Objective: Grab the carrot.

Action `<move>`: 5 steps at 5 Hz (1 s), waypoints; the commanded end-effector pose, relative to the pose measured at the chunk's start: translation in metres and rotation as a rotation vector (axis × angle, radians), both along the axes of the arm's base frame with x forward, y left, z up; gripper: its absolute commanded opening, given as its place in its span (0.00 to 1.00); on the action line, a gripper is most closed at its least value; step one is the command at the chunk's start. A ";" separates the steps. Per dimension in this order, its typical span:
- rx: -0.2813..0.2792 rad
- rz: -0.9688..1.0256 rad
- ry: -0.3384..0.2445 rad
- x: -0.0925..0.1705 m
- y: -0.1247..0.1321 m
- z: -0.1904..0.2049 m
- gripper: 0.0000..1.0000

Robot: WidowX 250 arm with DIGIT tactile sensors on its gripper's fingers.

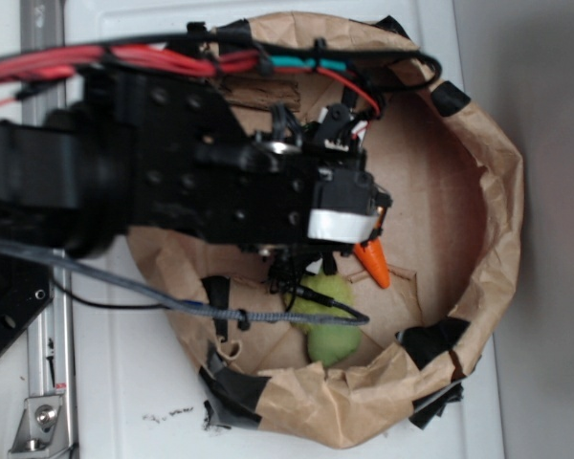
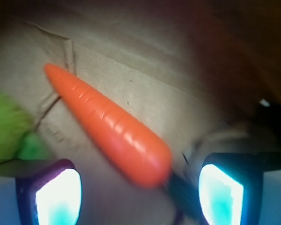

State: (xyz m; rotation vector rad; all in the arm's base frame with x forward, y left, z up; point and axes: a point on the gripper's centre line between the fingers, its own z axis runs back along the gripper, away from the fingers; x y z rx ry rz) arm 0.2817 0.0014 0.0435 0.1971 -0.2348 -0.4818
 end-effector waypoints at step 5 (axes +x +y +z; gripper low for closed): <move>-0.218 0.354 0.051 -0.003 0.004 0.160 0.00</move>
